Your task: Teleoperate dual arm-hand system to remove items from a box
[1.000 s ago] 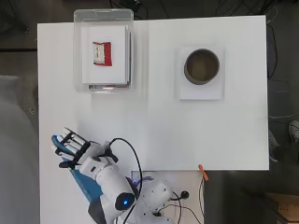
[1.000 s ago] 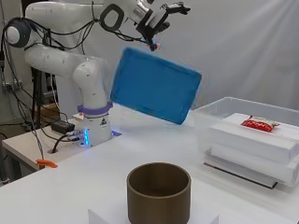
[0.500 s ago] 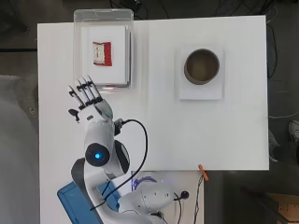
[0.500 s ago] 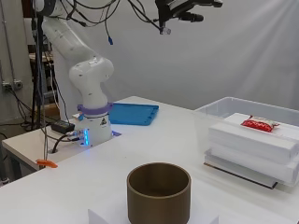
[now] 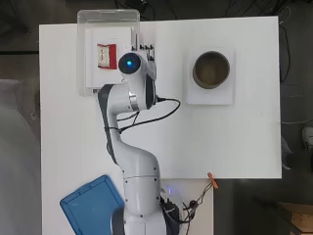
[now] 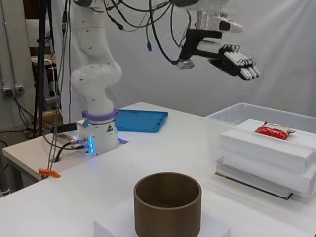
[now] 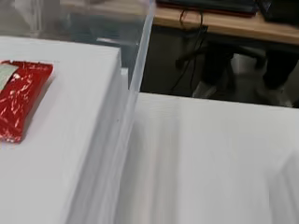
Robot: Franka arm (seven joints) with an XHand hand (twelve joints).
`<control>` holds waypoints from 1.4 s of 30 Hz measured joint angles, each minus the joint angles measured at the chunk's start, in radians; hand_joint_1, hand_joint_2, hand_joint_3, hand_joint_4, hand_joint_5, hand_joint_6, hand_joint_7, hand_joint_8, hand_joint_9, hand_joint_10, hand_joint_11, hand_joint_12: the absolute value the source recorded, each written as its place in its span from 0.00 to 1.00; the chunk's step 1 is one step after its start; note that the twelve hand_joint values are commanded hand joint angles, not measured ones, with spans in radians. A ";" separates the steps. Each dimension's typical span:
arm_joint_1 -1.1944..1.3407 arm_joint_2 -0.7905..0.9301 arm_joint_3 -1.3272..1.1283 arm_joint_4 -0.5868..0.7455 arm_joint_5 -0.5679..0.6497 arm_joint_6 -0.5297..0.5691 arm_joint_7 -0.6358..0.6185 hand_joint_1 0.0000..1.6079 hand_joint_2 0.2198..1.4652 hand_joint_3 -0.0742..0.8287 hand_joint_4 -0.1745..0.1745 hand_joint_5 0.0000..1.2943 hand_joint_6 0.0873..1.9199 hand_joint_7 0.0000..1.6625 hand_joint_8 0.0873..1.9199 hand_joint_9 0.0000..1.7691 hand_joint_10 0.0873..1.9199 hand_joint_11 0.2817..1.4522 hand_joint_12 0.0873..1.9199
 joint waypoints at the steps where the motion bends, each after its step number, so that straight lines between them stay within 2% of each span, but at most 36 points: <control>1: -0.001 0.031 0.004 0.002 0.030 -0.004 -0.011 0.16 0.62 0.08 0.74 0.29 0.00 0.28 0.00 0.30 0.00 0.15 0.00; 5: 0.063 0.091 -0.031 0.028 0.105 -0.032 -0.034 0.16 0.62 0.08 0.70 0.28 0.00 0.26 0.00 0.29 0.00 0.13 0.00; 9: 0.087 0.141 -0.009 0.039 0.106 -0.036 0.009 0.15 0.61 0.08 0.69 0.27 0.00 0.22 0.00 0.24 0.00 0.11 0.00; 14: 0.089 0.184 0.041 0.086 0.106 -0.039 0.079 0.15 0.61 0.08 0.70 0.27 0.00 0.24 0.00 0.25 0.00 0.11 0.00; 16: 0.086 0.196 0.049 0.102 0.112 -0.049 0.081 0.16 0.62 0.08 0.72 0.30 0.00 0.24 0.00 0.25 0.00 0.11 0.00; 23: 0.054 0.464 0.052 0.315 0.137 -0.078 0.057 0.13 0.61 0.08 0.70 0.31 0.00 0.26 0.00 0.26 0.00 0.13 0.00; 27: 0.048 0.560 0.066 0.379 0.132 -0.092 0.044 0.11 0.60 0.08 0.69 0.29 0.00 0.26 0.00 0.25 0.00 0.14 0.00; 34: 0.052 0.634 0.113 0.449 0.133 -0.134 0.023 0.11 0.60 0.08 0.75 0.30 0.00 0.25 0.00 0.23 0.00 0.13 0.00; 35: 0.053 0.635 0.117 0.445 0.125 -0.129 0.021 0.12 0.61 0.08 0.78 0.34 0.00 0.26 0.00 0.24 0.00 0.14 0.00; 37: 0.057 0.628 0.128 0.437 0.095 -0.107 0.015 0.42 0.72 0.09 0.93 0.53 0.39 0.34 0.00 0.28 0.00 0.16 0.00; 38: 0.057 0.618 0.131 0.426 0.087 -0.085 0.018 0.50 0.75 0.09 0.96 0.58 0.51 0.37 0.00 0.29 0.00 0.16 0.00; 40: 0.057 0.586 0.137 0.371 0.082 -0.023 0.031 0.56 0.78 0.09 1.00 0.62 0.60 0.38 0.00 0.28 0.00 0.14 0.00; 42: 0.057 0.553 0.142 0.296 0.079 0.029 0.046 0.57 0.78 0.08 1.00 0.63 0.62 0.35 0.00 0.26 0.00 0.13 0.00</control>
